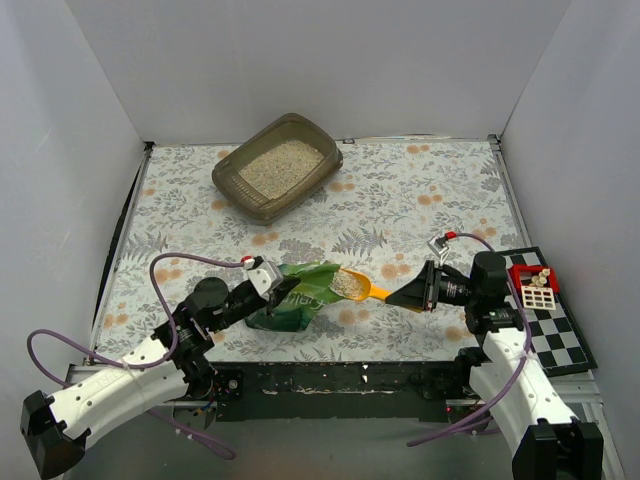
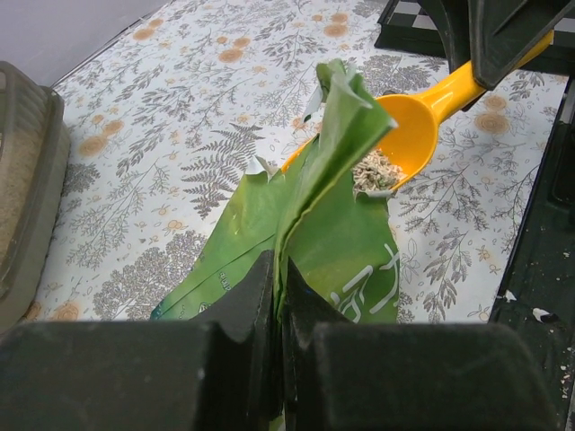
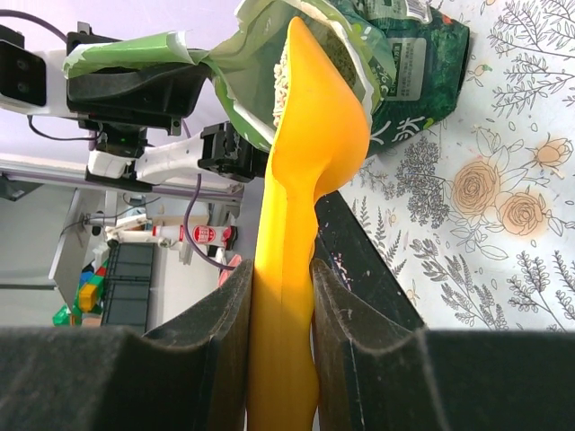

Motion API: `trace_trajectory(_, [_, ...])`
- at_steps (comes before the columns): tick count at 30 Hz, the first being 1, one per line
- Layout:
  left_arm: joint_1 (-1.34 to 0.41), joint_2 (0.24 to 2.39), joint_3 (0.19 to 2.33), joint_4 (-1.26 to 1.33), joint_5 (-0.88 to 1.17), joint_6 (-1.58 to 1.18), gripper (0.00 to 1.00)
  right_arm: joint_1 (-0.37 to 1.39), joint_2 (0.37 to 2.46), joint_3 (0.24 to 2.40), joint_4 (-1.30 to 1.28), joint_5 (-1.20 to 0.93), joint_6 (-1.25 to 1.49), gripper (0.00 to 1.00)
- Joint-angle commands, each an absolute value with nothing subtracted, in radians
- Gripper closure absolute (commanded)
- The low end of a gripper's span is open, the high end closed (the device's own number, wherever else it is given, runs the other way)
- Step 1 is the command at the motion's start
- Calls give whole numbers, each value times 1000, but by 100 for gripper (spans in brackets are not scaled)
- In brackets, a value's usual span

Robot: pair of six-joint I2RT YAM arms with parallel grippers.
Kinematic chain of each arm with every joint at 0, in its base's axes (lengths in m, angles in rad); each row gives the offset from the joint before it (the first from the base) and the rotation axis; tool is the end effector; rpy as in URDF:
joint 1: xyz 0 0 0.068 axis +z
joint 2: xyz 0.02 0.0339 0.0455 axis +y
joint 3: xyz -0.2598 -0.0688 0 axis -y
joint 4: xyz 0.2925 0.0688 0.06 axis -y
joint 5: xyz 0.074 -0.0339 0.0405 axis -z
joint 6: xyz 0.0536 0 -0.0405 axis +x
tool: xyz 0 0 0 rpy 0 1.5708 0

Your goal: Fill the litter box with clean litter

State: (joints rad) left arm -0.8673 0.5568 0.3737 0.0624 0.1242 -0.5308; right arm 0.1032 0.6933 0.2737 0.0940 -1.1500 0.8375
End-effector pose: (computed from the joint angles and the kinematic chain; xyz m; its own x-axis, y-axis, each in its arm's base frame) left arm 0.1400 -0.1753 0.2412 -0.4905 -0.1983 -0.8486 0.6818 0.5192 -0.5154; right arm 0.1965 0.0695 0.1845 -0.8833 0.2136 -0.4172 -0.3675 0.2368 0.8994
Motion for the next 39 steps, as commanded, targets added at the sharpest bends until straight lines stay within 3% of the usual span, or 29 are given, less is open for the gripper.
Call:
trace_trajectory(1, [-871, 542, 356, 58, 84, -535, 100, 103, 628, 256, 115, -1155, 932, 99])
trace_trajectory(16, [-871, 506, 351, 71, 17, -545, 100, 101, 466, 210, 285, -1091, 1249, 99])
trace_trajectory(39, [-871, 414, 341, 77, -222, -540, 100, 101, 554, 354, 363, -953, 1361, 99])
